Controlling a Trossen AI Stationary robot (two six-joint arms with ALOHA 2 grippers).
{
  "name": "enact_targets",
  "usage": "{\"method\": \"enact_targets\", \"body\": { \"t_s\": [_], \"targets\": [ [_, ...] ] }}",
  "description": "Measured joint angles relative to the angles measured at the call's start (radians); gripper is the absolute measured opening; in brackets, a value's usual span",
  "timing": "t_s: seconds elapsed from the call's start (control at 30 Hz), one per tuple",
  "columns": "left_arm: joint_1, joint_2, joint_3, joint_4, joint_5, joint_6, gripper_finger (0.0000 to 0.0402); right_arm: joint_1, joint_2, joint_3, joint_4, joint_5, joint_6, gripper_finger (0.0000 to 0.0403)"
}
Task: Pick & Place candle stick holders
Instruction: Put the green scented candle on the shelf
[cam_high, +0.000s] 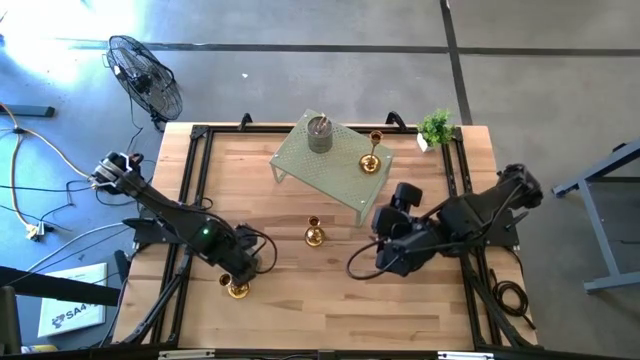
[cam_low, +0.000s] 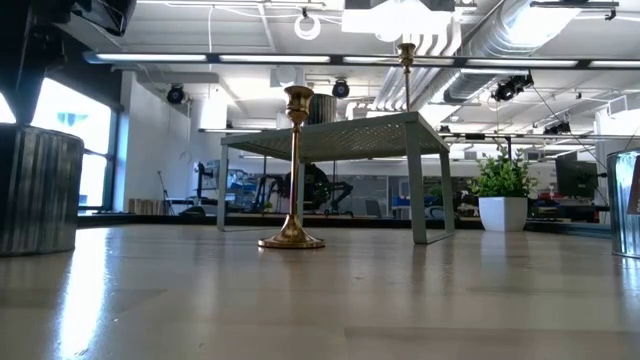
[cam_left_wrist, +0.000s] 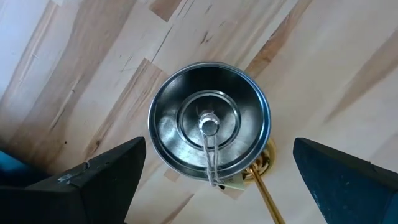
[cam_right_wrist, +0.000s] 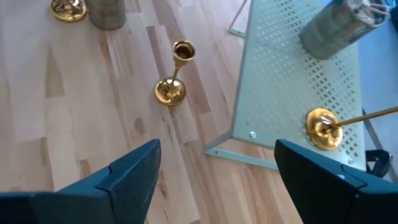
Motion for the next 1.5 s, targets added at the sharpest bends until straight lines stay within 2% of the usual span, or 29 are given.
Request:
{"method": "enact_targets", "body": {
  "t_s": [0.3,0.73,1.5],
  "targets": [
    [0.000,0.004,0.000,-0.007,-0.063,0.007,0.0399,0.031,0.047,0.000,0.003,0.002,0.000,0.0309],
    [0.000,0.004,-0.011,0.003,-0.058,0.003,0.0399,0.035,0.098,0.000,0.003,-0.007,-0.003,0.0309],
    [0.000,0.004,-0.049,0.043,-0.014,0.005,0.0399,0.069,0.098,0.000,0.034,-0.005,0.004,0.0309]
  ]
}}
